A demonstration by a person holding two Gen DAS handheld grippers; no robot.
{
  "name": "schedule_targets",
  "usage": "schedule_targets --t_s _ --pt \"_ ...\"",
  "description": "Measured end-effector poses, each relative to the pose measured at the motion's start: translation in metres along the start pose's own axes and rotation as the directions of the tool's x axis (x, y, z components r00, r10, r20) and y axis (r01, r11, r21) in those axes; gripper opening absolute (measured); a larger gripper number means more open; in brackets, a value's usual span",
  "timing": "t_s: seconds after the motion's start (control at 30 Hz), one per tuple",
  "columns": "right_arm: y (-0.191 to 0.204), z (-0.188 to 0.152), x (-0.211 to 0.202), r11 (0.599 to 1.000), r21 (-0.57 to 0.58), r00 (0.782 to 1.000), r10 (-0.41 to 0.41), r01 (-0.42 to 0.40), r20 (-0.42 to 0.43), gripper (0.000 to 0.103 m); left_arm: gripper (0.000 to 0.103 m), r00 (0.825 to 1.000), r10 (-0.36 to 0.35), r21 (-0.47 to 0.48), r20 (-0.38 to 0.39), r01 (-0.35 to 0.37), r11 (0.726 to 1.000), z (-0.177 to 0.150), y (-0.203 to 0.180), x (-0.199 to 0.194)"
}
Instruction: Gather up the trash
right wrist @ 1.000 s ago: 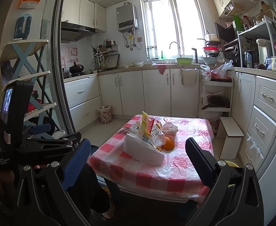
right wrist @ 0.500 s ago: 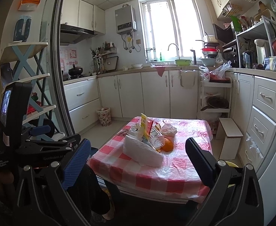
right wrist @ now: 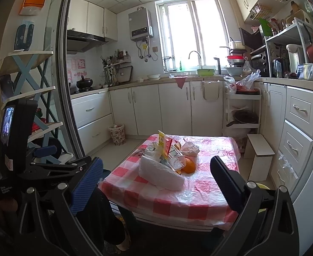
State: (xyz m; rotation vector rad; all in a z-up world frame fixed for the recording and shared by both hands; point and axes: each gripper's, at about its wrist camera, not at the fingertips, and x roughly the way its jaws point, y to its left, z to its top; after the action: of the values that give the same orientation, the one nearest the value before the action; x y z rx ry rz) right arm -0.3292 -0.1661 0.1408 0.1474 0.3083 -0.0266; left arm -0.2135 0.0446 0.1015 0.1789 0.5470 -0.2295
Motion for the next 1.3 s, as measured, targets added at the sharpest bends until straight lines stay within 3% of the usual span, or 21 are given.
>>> schedule_targets --t_s 0.37,0.63,0.87,1.1,1.3 --pt "-0.005 0.003 0.007 1.000 -0.003 1.000 -0.004 0.004 -0.001 0.096 0.095 1.000 -0.018 0.001 -0.021 0.018 1.000 -0.003 0.000 0.011" --pt "-0.025 0.004 0.050 1.000 -0.004 1.000 0.008 -0.008 -0.029 0.096 0.095 0.995 -0.037 -0.027 -0.095 0.034 0.999 0.002 -0.004 0.061" --pt "-0.049 0.005 0.123 0.998 0.018 0.990 0.068 -0.066 -0.125 0.096 0.095 0.988 -0.050 -0.053 -0.148 0.042 0.998 0.014 -0.011 0.120" --pt "-0.067 0.015 0.231 0.994 0.018 0.967 0.110 -0.109 -0.229 0.096 0.095 0.982 -0.029 -0.090 -0.188 0.012 0.996 0.016 -0.006 0.162" --pt "-0.058 0.021 0.308 0.991 -0.011 0.947 0.125 -0.134 -0.297 0.096 0.095 0.972 -0.037 -0.112 -0.232 0.011 0.994 0.005 -0.001 0.185"
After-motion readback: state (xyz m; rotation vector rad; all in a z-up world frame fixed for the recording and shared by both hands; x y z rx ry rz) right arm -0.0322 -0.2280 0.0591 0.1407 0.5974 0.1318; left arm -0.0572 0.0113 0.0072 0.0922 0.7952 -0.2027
